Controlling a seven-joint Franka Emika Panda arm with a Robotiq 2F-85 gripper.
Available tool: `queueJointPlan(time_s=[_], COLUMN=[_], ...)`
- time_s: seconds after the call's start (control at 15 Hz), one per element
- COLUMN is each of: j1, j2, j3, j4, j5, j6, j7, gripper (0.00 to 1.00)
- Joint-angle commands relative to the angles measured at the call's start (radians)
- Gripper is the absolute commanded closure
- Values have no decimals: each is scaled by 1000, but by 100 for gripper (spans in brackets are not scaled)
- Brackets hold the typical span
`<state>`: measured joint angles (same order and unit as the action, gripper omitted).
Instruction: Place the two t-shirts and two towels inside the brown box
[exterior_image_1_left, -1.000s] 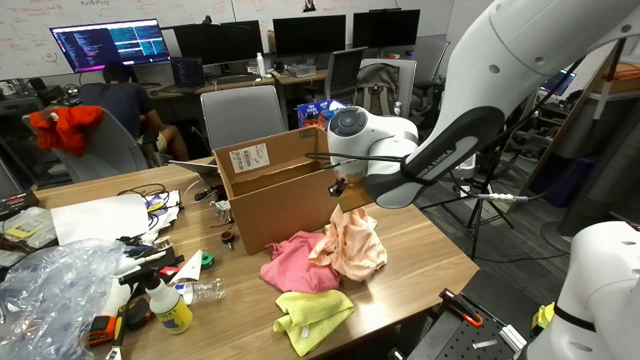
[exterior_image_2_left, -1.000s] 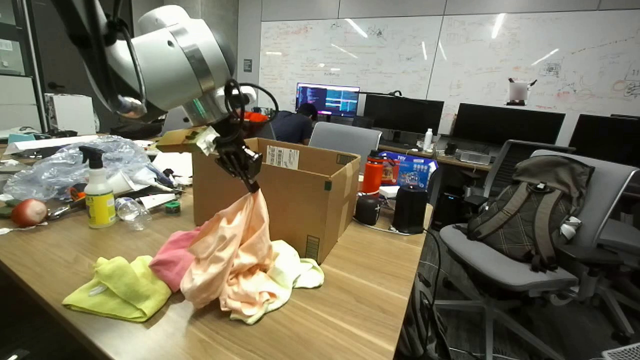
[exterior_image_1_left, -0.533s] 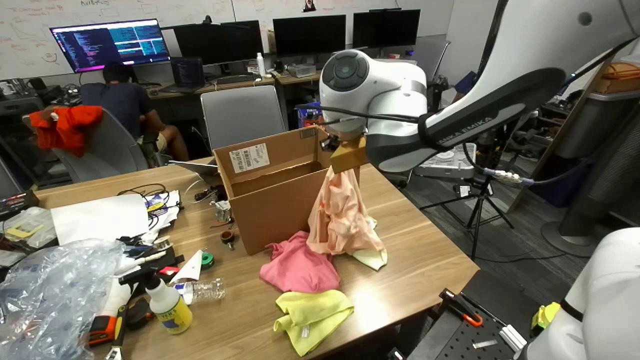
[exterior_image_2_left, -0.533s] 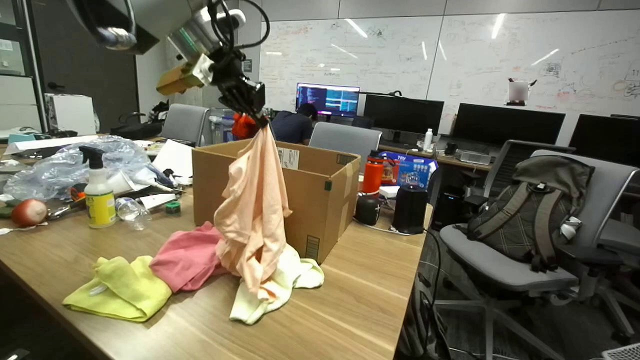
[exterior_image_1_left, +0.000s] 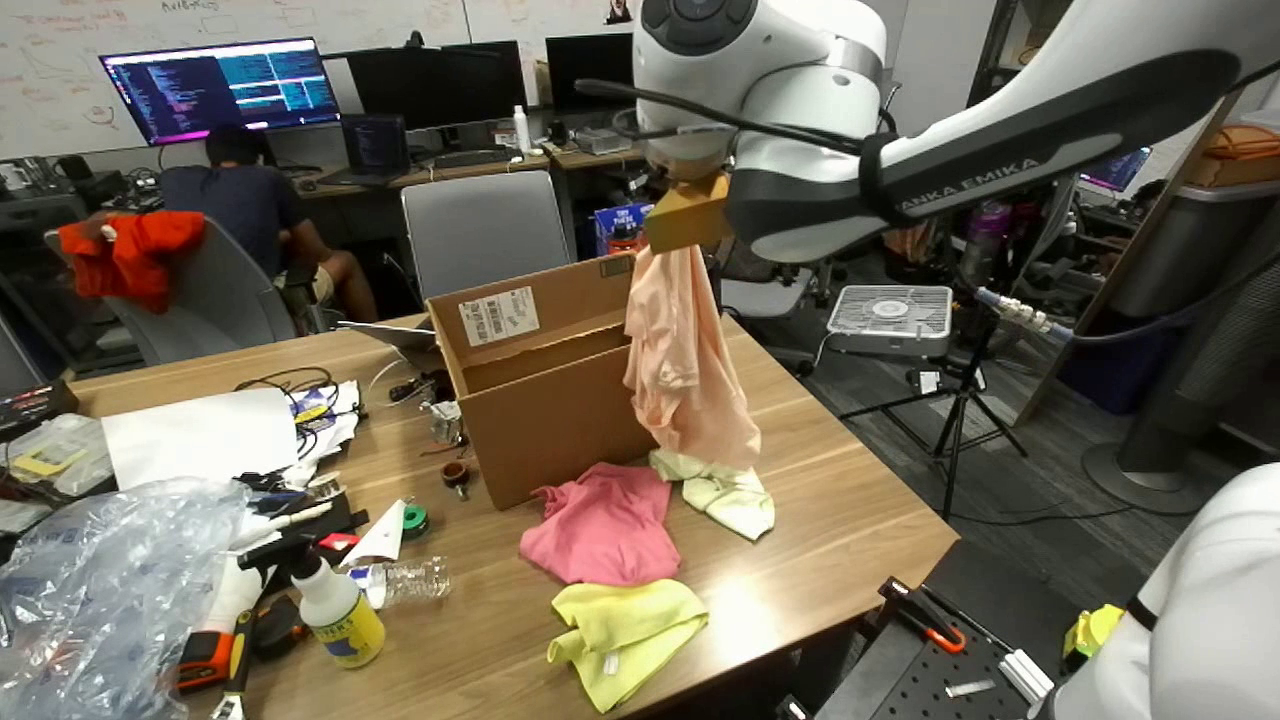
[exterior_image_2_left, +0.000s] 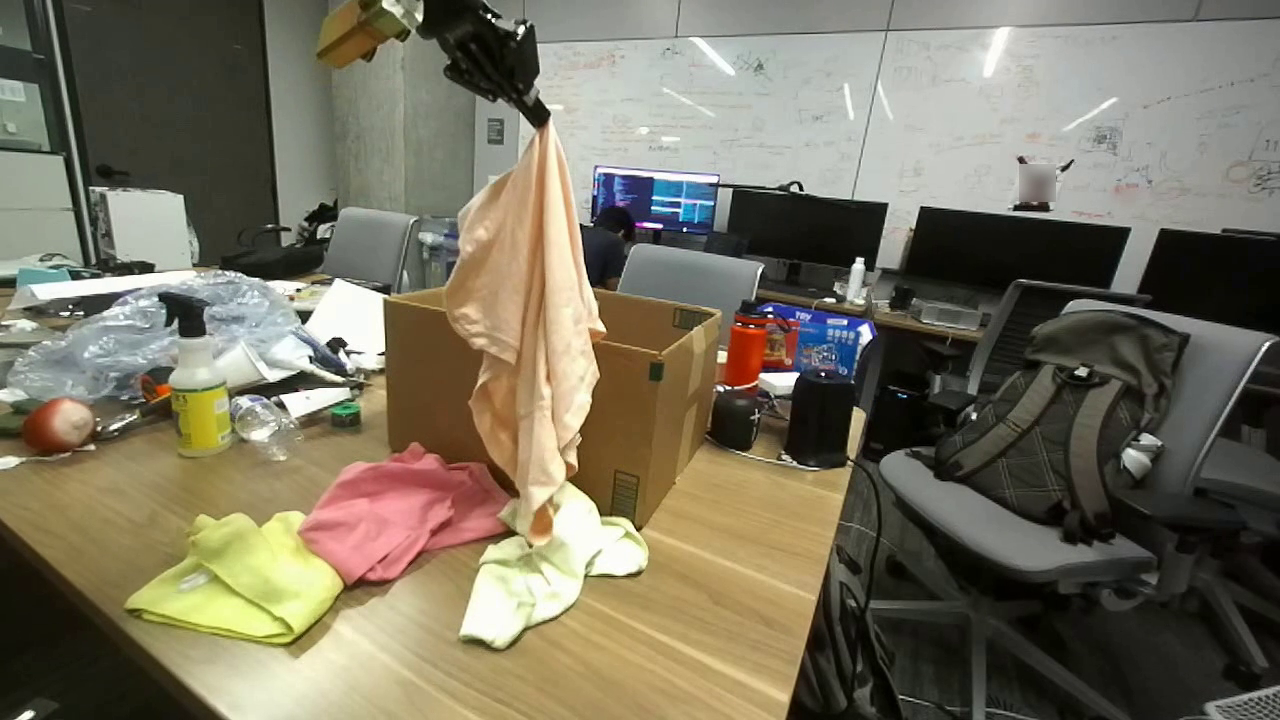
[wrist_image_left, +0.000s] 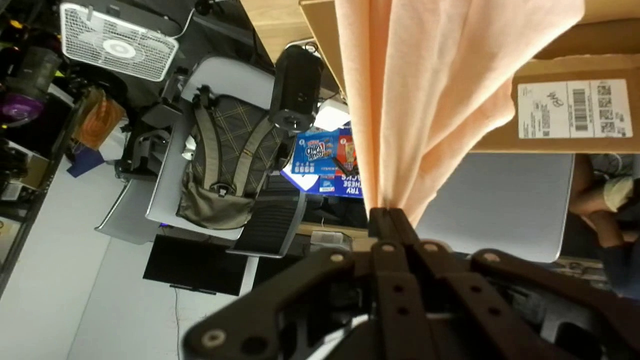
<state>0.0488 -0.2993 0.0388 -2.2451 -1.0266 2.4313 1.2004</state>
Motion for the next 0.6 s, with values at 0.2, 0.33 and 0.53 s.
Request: queueJointPlan(time_s=[0.2, 0.33, 0.53], j1=[-38, -33, -25], j2=[17, 30, 68], j3=[73, 86, 103], j4=[180, 234, 322], j5=[-82, -103, -126], j6=[-92, -123, -156], j7=[2, -1, -12], gripper=[100, 100, 100])
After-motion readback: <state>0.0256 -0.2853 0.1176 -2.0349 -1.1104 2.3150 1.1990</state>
